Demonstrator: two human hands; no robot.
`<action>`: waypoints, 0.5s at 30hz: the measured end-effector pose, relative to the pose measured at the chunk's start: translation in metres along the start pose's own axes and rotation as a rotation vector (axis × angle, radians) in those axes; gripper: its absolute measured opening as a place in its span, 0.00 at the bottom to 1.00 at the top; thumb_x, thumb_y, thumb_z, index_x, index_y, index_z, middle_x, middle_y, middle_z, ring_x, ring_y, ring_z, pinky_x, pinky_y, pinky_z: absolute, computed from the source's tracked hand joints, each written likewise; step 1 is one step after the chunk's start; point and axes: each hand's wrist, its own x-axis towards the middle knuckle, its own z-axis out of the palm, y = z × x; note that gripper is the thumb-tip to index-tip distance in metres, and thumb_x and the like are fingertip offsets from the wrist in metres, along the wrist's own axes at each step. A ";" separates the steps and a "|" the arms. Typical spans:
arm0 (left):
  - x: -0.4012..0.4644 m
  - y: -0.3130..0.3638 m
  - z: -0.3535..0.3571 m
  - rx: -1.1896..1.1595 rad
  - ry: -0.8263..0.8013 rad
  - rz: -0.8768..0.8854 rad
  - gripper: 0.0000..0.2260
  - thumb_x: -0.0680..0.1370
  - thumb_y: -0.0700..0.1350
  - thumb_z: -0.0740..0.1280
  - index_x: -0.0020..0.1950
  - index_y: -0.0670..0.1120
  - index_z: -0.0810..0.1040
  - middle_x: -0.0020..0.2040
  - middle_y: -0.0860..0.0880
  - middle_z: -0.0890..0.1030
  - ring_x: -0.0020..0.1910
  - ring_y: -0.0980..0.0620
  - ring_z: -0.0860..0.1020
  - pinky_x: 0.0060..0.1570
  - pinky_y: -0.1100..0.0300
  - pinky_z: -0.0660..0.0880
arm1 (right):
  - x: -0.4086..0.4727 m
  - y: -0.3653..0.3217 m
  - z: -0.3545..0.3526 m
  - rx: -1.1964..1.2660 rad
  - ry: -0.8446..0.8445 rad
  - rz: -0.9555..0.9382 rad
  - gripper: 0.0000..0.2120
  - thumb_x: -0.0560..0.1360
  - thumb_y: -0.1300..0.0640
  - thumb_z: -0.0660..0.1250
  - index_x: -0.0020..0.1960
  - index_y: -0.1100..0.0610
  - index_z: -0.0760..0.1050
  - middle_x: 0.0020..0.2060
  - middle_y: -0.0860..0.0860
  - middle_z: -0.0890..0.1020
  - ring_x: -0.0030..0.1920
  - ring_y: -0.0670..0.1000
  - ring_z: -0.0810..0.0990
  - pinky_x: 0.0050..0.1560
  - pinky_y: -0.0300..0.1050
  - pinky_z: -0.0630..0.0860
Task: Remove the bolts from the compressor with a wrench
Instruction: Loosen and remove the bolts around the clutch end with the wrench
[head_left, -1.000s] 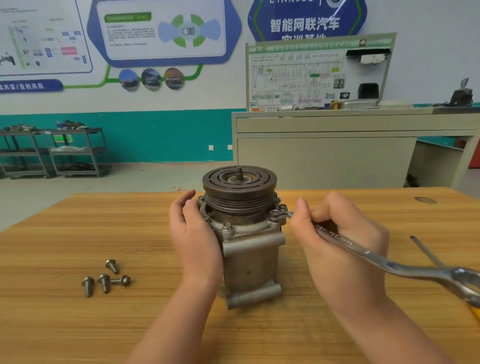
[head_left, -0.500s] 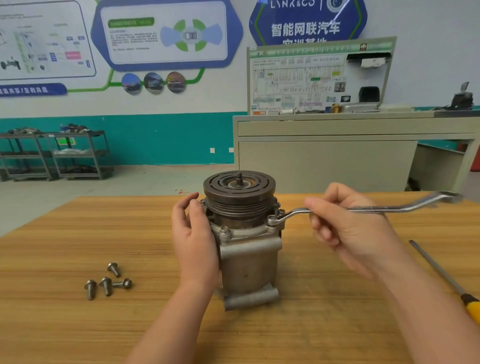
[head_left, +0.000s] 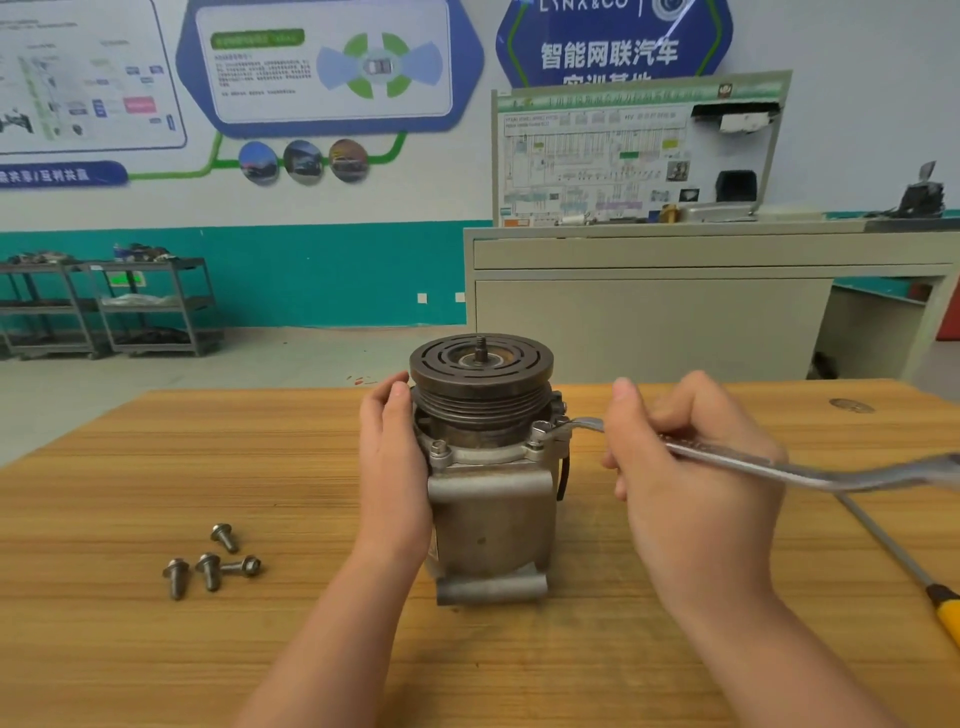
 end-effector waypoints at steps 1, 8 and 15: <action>0.000 0.000 0.000 -0.017 0.011 -0.008 0.13 0.84 0.51 0.54 0.64 0.50 0.74 0.55 0.54 0.79 0.52 0.64 0.77 0.49 0.66 0.72 | -0.002 -0.002 0.002 -0.039 -0.011 -0.045 0.19 0.76 0.59 0.66 0.29 0.63 0.66 0.21 0.55 0.72 0.26 0.51 0.72 0.28 0.38 0.68; -0.004 0.003 0.003 -0.116 0.102 -0.006 0.08 0.83 0.46 0.58 0.60 0.52 0.72 0.49 0.56 0.79 0.44 0.69 0.78 0.41 0.73 0.72 | 0.000 -0.024 0.013 -0.240 -0.167 -0.217 0.24 0.73 0.67 0.65 0.33 0.44 0.56 0.24 0.43 0.60 0.25 0.43 0.61 0.27 0.31 0.57; -0.012 0.005 0.002 -0.125 0.138 -0.036 0.08 0.82 0.43 0.59 0.59 0.51 0.72 0.29 0.57 0.75 0.27 0.62 0.71 0.26 0.68 0.69 | -0.019 -0.038 0.020 -0.380 -0.255 -0.053 0.14 0.73 0.59 0.60 0.32 0.51 0.58 0.24 0.46 0.66 0.26 0.42 0.64 0.27 0.34 0.60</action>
